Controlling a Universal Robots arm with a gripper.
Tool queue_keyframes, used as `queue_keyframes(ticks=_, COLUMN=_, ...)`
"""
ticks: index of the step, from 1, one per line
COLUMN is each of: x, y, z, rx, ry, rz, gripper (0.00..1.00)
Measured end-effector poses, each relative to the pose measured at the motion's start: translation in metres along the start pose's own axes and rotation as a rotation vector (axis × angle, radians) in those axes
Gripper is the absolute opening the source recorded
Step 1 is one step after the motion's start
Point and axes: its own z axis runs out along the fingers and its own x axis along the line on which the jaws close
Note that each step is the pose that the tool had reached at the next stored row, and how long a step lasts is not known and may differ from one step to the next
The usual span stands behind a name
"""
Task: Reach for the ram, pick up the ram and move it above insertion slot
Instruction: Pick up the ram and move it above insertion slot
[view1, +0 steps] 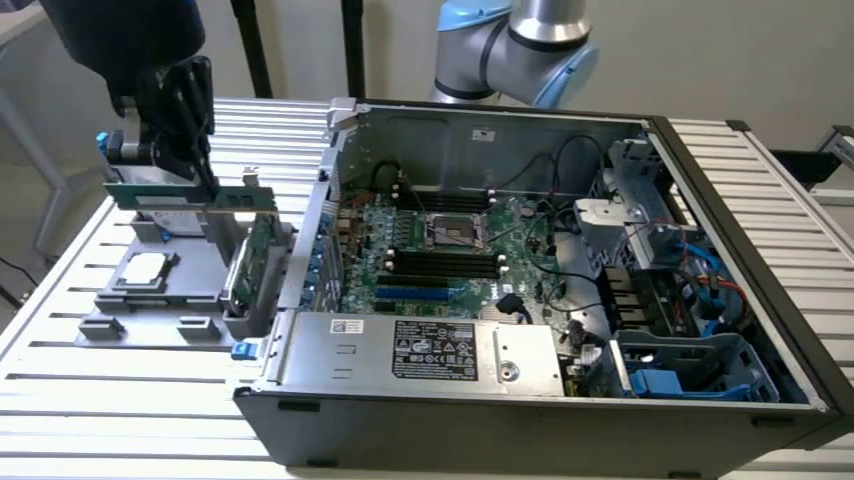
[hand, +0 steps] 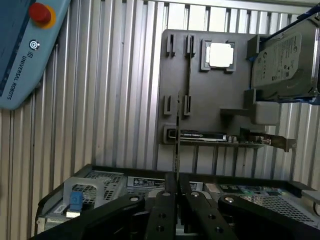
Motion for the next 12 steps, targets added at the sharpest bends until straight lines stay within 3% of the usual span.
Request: queue_keyframes(ticks=12, x=0.002, y=-0.0546, z=-0.0026, rx=0.0004, ry=-0.0043, rz=0.000, gripper=0.13)
